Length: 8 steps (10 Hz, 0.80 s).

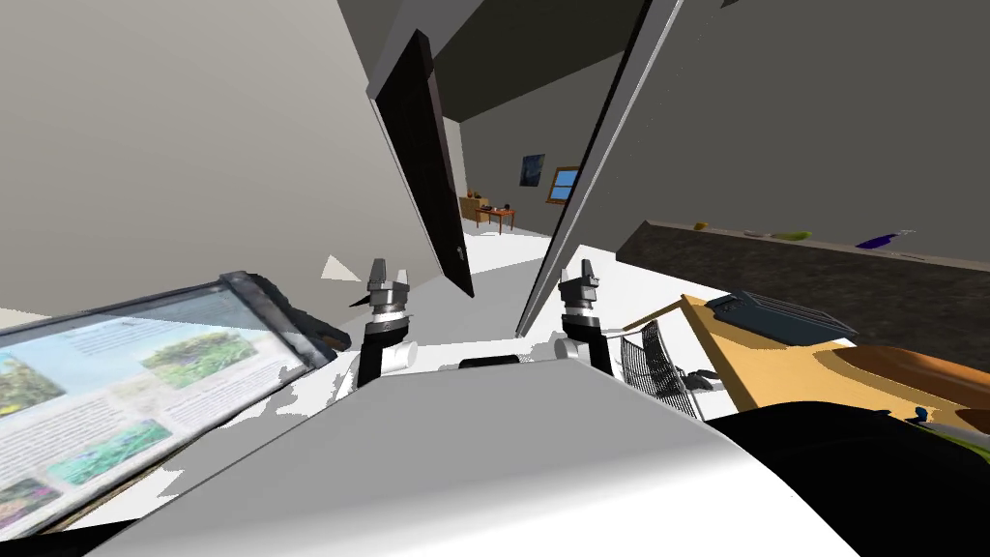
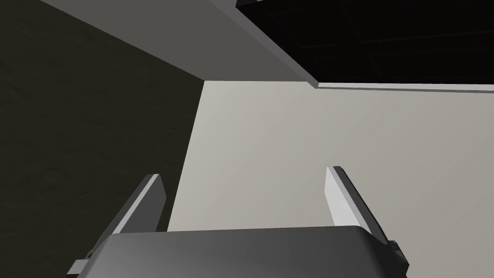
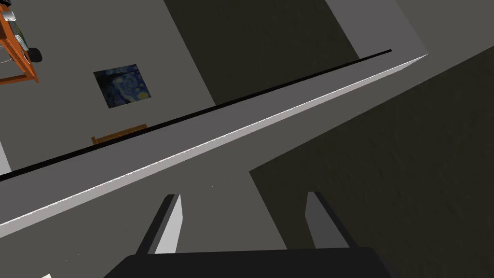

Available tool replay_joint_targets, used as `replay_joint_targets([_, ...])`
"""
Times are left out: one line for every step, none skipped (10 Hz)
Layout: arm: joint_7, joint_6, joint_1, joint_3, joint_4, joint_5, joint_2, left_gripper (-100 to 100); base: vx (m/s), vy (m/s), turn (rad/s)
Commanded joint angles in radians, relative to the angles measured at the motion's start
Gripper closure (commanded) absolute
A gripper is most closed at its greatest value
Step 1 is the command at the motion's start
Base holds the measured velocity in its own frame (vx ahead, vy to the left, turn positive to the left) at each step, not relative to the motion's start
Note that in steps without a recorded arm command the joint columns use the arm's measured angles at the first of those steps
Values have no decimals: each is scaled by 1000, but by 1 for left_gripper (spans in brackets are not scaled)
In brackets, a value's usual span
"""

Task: Push the door open

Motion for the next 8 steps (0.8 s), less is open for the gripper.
replay_joint_targets([-1, -6, -15, 2, 35, 5, 4, -100, 115, 96, -154])
replay_joint_targets([-2, -9, -21, 2, 51, 7, 6, -100, 98, 88, -85])
replay_joint_targets([-4, -16, -33, 3, 83, 10, 9, -100, 97, 94, -171])
replay_joint_targets([-5, -20, -40, 3, 102, 13, 10, -100, 120, 116, -138])
replay_joint_targets([-6, -23, -46, 4, 121, 15, 11, -100, 103, 111, -145])
replay_joint_targets([-8, -31, -60, 5, 158, 20, 14, -100, 91, 141, -222])
replay_joint_targets([-9, -35, -67, 5, 177, 22, 15, -100, 91, 148, -188])
replay_joint_targets([-10, -39, -73, 5, 196, 24, 17, -100, 97, 109, -107])
